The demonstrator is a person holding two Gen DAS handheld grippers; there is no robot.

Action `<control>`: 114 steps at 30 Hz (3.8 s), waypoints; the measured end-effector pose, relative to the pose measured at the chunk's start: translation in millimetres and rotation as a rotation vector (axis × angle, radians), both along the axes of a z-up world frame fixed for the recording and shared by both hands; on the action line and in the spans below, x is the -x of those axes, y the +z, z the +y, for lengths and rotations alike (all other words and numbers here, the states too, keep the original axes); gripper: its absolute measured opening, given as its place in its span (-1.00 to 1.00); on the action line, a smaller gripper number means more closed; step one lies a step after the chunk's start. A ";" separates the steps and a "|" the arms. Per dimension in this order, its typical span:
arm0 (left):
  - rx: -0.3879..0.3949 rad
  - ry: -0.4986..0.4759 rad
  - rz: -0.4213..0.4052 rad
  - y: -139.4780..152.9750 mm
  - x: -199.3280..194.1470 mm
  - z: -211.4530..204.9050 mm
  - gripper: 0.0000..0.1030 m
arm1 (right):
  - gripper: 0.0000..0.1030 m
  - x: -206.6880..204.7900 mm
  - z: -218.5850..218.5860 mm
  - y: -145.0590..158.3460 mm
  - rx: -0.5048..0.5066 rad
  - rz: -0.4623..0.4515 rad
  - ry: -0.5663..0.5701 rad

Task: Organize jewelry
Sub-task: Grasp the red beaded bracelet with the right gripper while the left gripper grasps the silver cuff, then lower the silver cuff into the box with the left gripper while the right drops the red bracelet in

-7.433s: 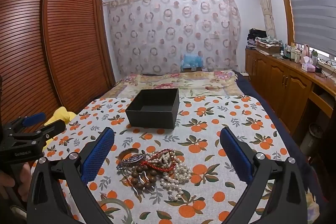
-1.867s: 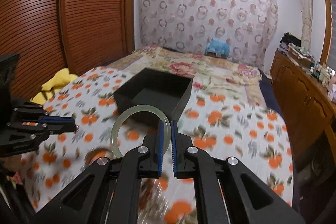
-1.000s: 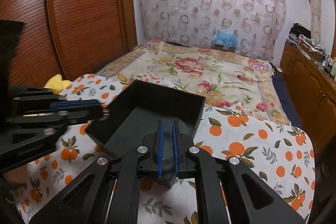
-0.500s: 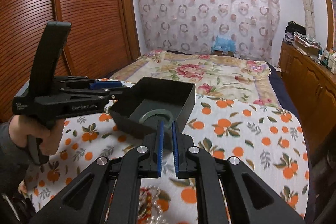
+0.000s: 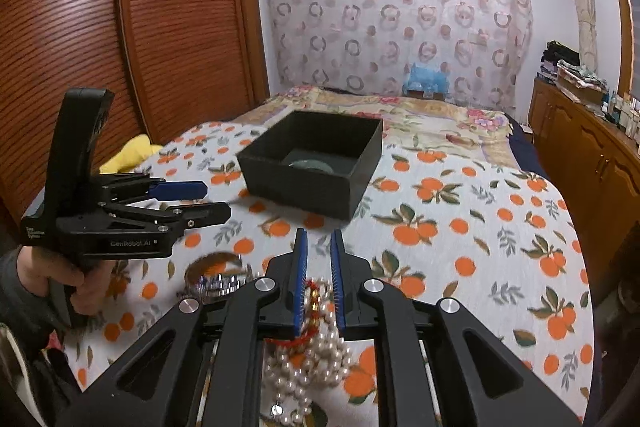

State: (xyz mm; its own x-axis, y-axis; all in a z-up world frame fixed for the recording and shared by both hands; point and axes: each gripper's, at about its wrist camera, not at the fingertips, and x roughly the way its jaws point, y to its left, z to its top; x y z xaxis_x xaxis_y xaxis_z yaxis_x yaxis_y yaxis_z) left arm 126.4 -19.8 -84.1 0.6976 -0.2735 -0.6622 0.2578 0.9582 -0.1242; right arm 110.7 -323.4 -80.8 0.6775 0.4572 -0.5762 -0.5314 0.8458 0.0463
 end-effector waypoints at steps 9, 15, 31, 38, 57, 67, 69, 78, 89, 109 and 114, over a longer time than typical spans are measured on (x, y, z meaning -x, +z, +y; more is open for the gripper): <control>0.038 0.006 -0.003 -6.6 8.6 7.4 0.25 | -0.73 -2.8 -3.7 -20.9 0.025 0.073 -0.001; 0.028 -0.005 -0.002 -6.8 8.9 5.0 0.28 | -0.70 -11.2 2.6 -30.4 0.037 0.142 0.027; -0.009 -0.011 0.007 -9.9 7.7 -1.7 0.33 | -0.43 -41.0 12.4 -46.5 0.032 0.265 0.017; -0.037 -0.024 0.001 -9.1 10.7 -4.9 0.33 | -0.84 -30.1 10.9 -41.9 0.051 0.228 0.030; -0.014 -0.127 0.095 -14.6 28.9 -30.5 0.36 | -0.84 0.1 -19.0 12.1 0.010 0.045 -0.024; -0.017 -0.143 0.096 -17.4 26.9 -37.0 0.22 | -0.84 -1.3 -19.8 0.9 -0.002 0.062 -0.020; -0.027 -0.140 0.089 -17.0 28.0 -37.7 0.12 | -0.84 -0.9 -19.2 0.8 -0.003 0.060 -0.021; -0.044 -0.118 0.039 -0.3 30.4 -33.4 0.12 | -0.84 -12.2 -14.4 6.7 -0.016 0.044 0.011; -0.055 -0.080 -0.023 43.1 -11.7 -17.1 0.12 | -0.84 -57.5 9.5 40.0 0.006 -0.010 0.070; -0.089 -0.046 -0.021 48.7 -90.9 3.3 0.12 | -0.83 -162.6 59.2 25.0 -0.045 0.062 0.114; -0.108 -0.042 -0.010 45.1 -100.9 1.6 0.12 | -0.37 -161.8 60.2 17.2 -0.037 0.069 0.114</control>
